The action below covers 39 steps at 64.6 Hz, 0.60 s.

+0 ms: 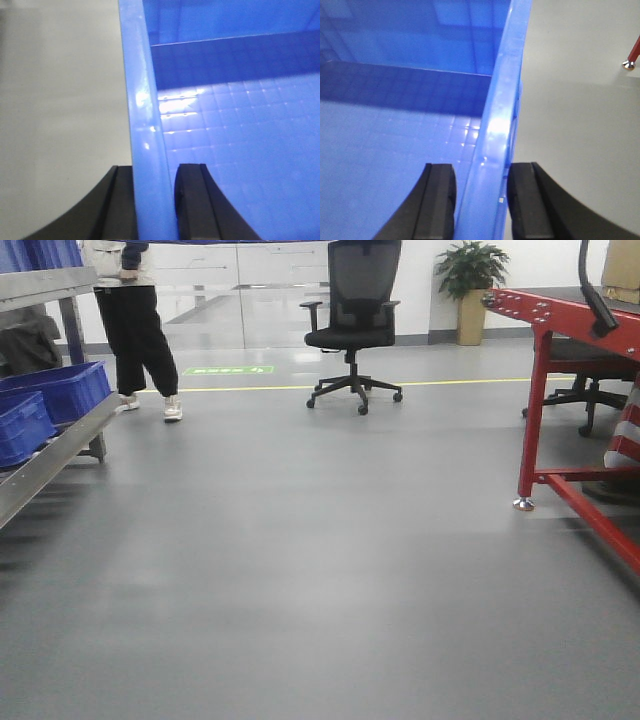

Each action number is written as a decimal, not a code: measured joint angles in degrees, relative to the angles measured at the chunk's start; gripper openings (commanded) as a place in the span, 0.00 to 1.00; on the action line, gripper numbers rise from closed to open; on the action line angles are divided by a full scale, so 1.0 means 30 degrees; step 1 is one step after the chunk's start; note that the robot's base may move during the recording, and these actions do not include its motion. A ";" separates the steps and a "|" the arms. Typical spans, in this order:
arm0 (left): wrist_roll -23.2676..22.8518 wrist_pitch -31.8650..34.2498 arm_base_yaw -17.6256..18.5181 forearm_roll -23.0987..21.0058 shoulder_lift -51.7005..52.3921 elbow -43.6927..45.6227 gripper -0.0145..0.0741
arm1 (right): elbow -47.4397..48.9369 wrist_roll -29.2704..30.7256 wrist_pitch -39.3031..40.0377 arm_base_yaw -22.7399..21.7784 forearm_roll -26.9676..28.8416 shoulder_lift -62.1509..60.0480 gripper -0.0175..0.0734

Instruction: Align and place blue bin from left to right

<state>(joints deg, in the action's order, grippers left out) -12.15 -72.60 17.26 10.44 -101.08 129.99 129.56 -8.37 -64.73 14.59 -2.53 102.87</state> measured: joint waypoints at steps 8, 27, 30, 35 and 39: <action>0.0000 0.0000 0.0000 0.0000 0.0000 0.0000 0.15 | 0.0000 0.0000 0.0000 0.0000 0.0000 0.0000 0.11; 0.0000 0.0000 0.0000 0.0000 0.0000 0.0000 0.15 | 0.0000 0.0000 0.0000 0.0000 -0.0037 0.0000 0.11; 0.0000 0.0000 0.0000 0.0000 0.0000 0.0000 0.15 | 0.0000 0.0000 0.0000 0.0000 -0.0037 -0.0030 0.11; 0.0000 0.0000 0.0000 0.0000 0.0000 0.0000 0.15 | 0.0000 0.0000 0.0000 0.0000 -0.0037 -0.0030 0.11; 0.0000 0.0000 0.0000 0.0000 0.0000 0.0000 0.15 | 0.0000 0.0000 0.0000 0.0000 -0.0037 -0.0030 0.11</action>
<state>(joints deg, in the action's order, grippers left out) -12.15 -72.60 17.26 10.44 -101.08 129.99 129.56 -8.37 -64.73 14.59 -2.64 102.78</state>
